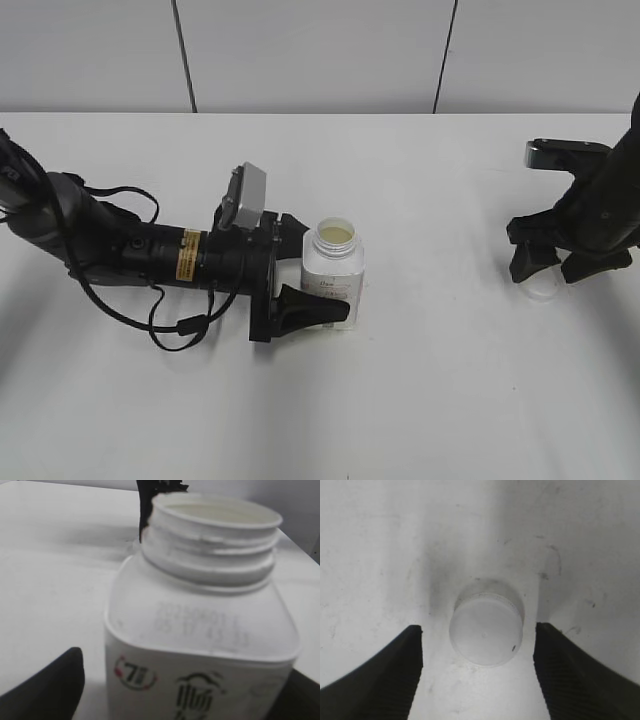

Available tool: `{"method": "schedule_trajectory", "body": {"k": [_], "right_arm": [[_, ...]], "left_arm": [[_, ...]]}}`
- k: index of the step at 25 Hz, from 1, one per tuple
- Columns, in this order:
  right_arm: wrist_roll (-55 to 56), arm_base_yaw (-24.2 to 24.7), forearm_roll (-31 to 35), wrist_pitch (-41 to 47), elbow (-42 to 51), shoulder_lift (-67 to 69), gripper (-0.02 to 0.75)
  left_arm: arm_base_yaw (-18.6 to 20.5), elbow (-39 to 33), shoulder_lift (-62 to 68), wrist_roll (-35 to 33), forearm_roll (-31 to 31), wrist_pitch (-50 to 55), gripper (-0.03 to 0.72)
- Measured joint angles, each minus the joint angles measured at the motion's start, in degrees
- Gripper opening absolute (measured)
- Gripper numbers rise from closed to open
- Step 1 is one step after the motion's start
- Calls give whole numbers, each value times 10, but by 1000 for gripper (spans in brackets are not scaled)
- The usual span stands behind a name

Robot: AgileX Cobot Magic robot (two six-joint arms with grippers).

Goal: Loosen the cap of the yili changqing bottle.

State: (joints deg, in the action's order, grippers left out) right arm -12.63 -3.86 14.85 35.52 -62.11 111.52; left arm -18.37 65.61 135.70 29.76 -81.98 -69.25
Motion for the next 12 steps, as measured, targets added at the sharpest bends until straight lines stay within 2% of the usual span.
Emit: {"method": "schedule_trajectory", "body": {"k": [12], "right_arm": [[0, 0, 4, 23, 0, 0, 547]], "left_arm": [[0, 0, -58, 16, -16, 0, 594]]}}
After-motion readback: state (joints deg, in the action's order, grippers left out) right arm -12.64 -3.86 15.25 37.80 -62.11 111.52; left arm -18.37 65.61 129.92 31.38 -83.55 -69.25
